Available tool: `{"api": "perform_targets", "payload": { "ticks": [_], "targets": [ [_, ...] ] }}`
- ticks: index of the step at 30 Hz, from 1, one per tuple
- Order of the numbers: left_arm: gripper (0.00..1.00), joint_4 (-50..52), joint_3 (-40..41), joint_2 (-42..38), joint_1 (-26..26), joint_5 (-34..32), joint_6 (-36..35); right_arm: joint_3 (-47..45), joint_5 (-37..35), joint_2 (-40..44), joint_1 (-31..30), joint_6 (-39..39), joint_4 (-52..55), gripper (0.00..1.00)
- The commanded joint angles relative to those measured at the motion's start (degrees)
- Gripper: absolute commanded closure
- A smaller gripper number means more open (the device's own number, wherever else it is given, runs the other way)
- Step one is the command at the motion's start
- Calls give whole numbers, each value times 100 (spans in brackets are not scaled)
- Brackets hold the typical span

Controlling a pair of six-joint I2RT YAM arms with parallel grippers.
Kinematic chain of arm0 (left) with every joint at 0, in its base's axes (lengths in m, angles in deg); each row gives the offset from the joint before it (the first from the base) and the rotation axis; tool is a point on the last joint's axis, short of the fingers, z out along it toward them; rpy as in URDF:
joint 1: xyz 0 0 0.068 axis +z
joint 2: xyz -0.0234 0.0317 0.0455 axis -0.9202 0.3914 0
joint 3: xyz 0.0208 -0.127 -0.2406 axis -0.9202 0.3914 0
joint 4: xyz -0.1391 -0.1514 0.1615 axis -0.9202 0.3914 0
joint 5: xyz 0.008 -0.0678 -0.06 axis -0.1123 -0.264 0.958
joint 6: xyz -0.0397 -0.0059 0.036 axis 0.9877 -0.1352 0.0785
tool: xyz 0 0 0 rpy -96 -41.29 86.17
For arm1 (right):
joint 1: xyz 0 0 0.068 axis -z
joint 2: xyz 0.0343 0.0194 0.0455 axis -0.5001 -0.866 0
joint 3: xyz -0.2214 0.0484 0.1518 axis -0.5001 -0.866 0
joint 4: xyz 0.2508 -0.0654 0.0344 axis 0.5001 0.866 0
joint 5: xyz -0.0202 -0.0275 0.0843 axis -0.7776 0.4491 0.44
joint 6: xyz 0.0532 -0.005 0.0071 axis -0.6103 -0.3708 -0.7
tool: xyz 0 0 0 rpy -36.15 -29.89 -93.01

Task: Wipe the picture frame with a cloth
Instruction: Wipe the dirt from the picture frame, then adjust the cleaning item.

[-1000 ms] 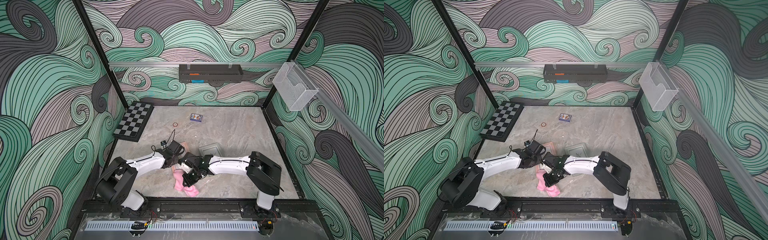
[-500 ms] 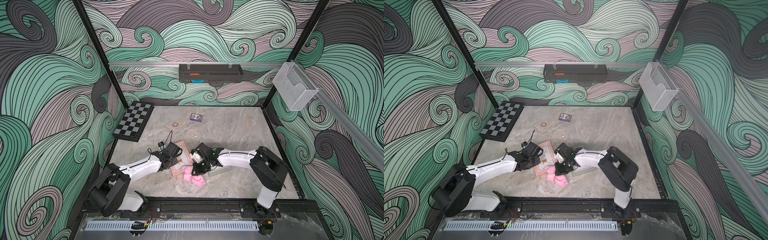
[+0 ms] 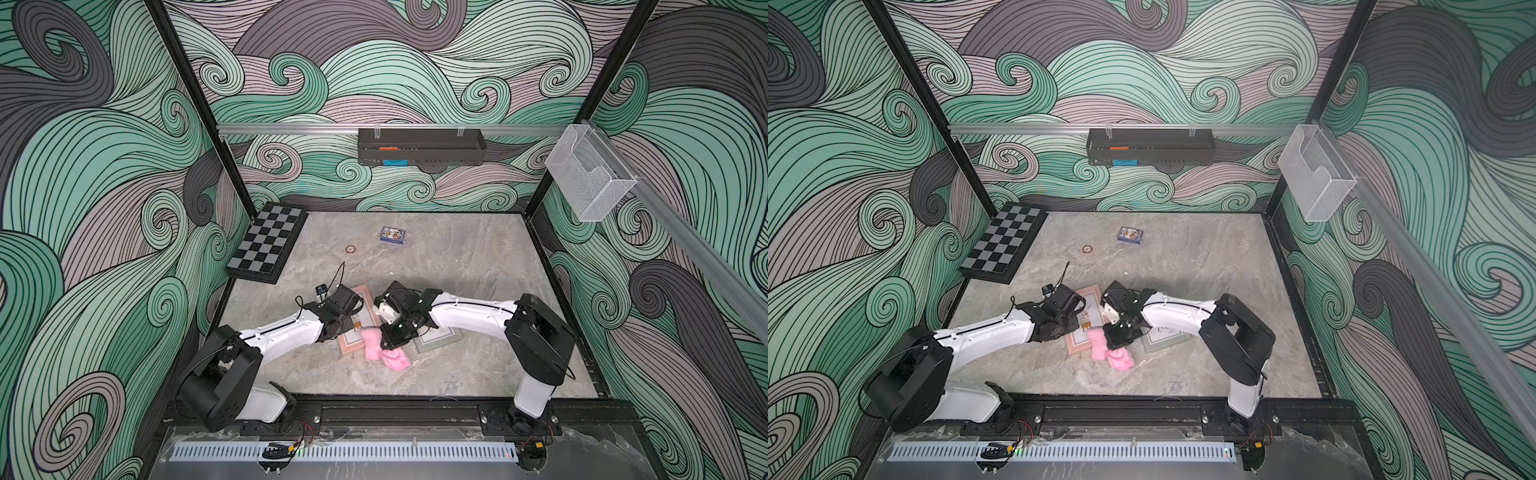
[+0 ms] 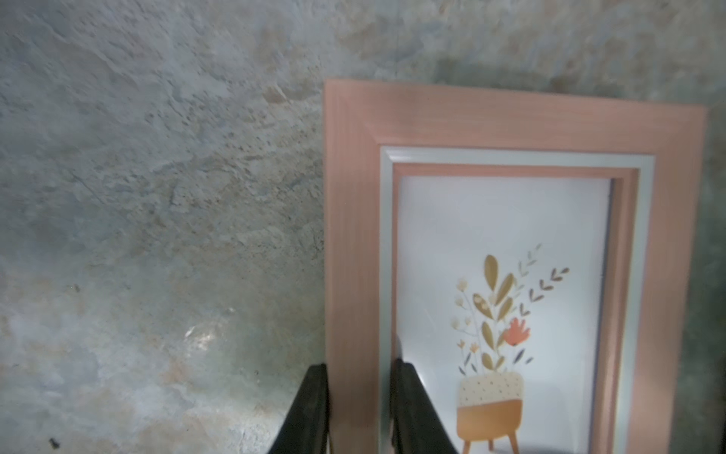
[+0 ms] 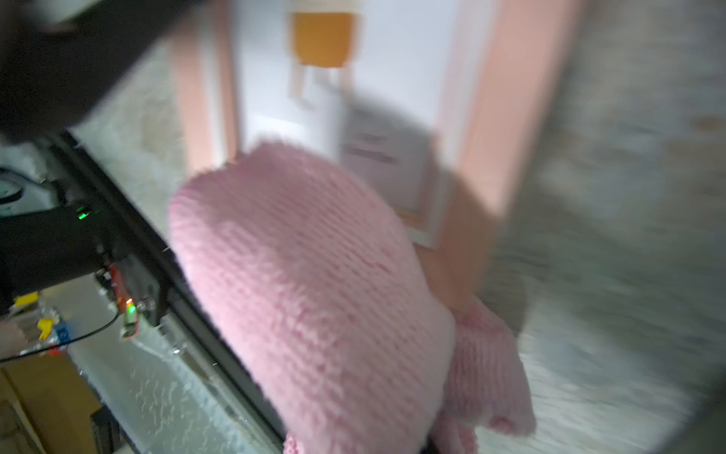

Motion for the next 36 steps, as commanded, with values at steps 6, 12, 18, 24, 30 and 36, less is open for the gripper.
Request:
{"api": "perform_targets", "payload": {
  "ticks": [6, 12, 18, 24, 30, 36],
  "targets": [
    [95, -90, -70, 435, -55, 204, -226, 15, 41, -378, 76, -252, -482, 100],
    [95, 2, -14, 335, -55, 107, -288, -822, -277, 215, 876, -72, -375, 100],
    [78, 107, -48, 241, -55, 46, -402, -1014, -476, 915, 1345, 387, 33, 100],
    [6, 527, -276, -410, -55, 20, -497, -851, 244, 1120, 1329, 566, 71, 100],
    [1, 1363, -892, -1938, -22, 787, -669, -760, 845, 1120, 1335, 708, 46, 100],
    [1, -409, -29, -3607, 51, 2949, -693, -380, 2283, 840, 1388, 520, -392, 100]
  ]
}}
